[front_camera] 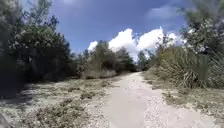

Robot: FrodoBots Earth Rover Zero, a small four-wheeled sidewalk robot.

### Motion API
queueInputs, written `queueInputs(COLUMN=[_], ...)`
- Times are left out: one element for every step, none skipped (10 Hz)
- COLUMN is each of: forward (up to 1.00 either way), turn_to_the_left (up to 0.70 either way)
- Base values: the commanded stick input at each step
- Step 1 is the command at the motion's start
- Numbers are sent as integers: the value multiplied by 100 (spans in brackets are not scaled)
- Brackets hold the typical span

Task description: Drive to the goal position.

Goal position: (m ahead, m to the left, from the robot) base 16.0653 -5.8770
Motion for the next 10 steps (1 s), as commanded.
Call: queueInputs(forward=[50, 50, 50, 50, 50, 50, 50, 50, 50, 50], turn_to_the_left=[0, 0, 0, 0, 0, 0, 0, 0, 0, 0])
